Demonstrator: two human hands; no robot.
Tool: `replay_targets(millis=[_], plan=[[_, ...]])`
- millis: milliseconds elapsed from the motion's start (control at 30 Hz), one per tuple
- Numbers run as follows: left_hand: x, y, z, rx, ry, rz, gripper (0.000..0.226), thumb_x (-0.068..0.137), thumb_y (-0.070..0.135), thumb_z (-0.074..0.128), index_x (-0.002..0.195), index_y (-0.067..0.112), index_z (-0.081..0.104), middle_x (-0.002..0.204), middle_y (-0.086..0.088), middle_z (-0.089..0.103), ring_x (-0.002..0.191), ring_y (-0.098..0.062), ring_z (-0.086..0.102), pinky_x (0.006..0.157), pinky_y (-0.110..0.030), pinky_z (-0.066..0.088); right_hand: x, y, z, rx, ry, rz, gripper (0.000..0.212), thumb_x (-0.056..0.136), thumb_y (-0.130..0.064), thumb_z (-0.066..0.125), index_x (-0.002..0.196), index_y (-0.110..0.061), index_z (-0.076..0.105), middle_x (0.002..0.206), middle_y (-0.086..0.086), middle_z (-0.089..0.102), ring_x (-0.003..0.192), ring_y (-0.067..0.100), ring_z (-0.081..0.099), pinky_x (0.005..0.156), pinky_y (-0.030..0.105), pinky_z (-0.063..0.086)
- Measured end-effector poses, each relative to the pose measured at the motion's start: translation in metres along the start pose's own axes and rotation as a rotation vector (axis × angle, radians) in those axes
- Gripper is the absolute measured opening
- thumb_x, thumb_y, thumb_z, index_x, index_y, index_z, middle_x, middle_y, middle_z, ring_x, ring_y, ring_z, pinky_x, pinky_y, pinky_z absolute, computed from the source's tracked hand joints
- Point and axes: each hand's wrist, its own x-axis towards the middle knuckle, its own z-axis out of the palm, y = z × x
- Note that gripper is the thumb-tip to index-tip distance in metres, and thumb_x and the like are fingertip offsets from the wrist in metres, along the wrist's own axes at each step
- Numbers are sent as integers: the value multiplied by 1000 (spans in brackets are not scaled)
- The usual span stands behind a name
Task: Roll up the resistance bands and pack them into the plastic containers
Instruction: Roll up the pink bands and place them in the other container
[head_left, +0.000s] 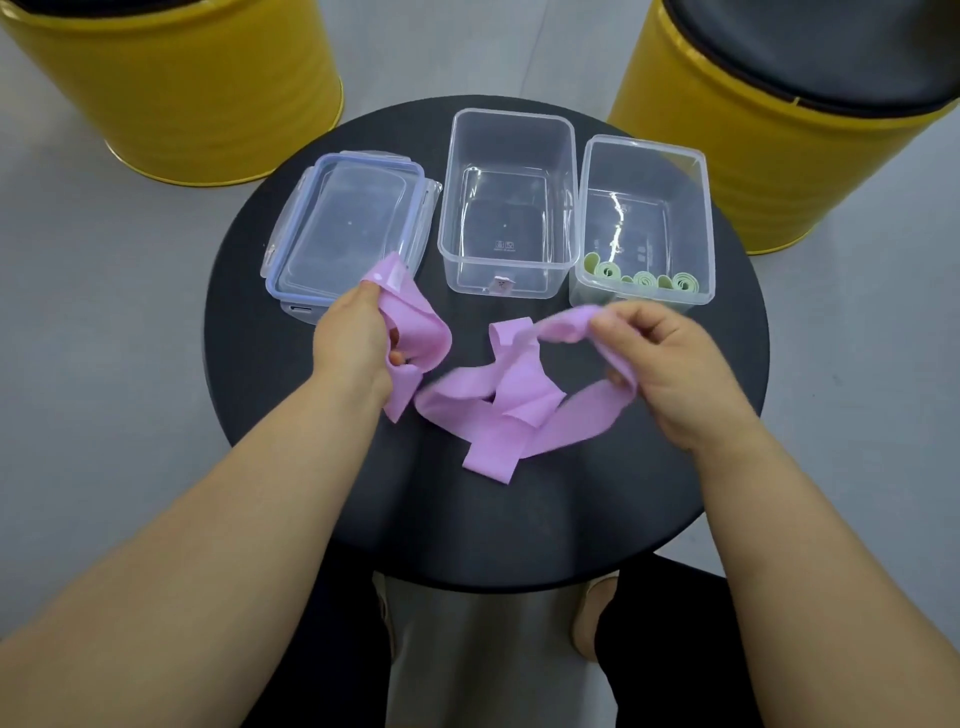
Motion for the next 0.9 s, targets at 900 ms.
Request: replay_targets(millis=[900], plan=[[-53, 17, -18, 256, -792, 160, 21, 93, 11, 49, 93, 16, 68, 72, 5, 66, 63, -11, 54, 54, -20, 45, -34, -5, 8, 291, -19, 186, 14, 91, -21, 56, 98, -13, 65, 89, 2, 72, 82, 17, 65, 79, 34, 53]])
